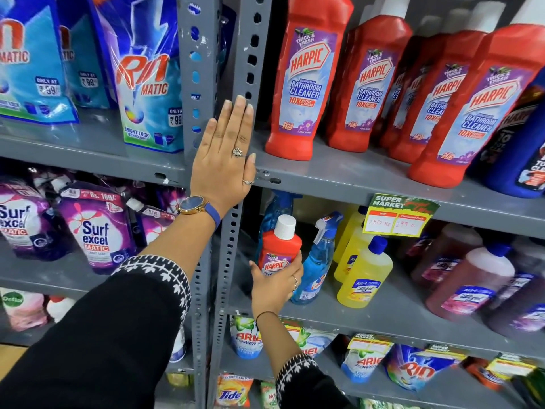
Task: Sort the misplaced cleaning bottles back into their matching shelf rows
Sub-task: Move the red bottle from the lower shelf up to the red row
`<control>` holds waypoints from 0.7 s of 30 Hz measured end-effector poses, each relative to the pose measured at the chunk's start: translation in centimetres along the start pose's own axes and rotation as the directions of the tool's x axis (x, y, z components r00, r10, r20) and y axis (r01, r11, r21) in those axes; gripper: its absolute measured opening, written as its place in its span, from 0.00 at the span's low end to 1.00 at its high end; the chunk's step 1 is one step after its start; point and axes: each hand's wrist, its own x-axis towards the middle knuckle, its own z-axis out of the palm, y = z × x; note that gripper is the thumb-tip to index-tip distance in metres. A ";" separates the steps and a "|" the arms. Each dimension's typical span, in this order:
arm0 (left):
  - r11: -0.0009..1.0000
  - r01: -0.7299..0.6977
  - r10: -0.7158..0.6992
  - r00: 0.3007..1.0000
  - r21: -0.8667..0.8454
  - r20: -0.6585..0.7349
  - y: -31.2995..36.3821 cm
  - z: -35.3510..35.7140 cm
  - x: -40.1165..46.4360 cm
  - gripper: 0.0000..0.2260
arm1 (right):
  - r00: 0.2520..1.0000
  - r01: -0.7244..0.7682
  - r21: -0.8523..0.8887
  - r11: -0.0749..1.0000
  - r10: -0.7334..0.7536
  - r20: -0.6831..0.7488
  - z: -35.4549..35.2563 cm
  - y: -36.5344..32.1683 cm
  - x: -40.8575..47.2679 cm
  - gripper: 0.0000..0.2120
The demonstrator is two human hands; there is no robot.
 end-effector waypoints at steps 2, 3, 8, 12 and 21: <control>1.000 -0.003 0.003 1.000 -0.003 -0.002 0.0 0.0 0.0 0.27 | 1.000 -0.009 0.013 1.000 0.009 0.008 0.2 0.5 0.3 0.51; 1.000 -0.004 0.004 1.000 -0.004 -0.002 0.0 0.0 0.0 0.27 | 1.000 -0.018 0.017 1.000 0.018 0.016 0.2 0.7 0.4 0.50; 1.000 -0.007 0.007 1.000 -0.005 -0.001 0.0 0.1 0.0 0.27 | 0.998 -0.001 0.002 1.000 0.001 0.055 -0.1 1.2 0.7 0.48; 1.000 -0.007 0.007 1.000 -0.010 -0.003 0.0 -0.1 0.0 0.28 | 0.994 0.018 0.062 0.998 -0.024 0.108 -0.9 0.8 0.0 0.48; 1.000 -0.017 0.017 1.000 0.006 0.003 0.0 -0.1 0.1 0.26 | 0.983 0.128 0.145 0.981 -0.144 0.111 -4.4 -2.6 -1.8 0.49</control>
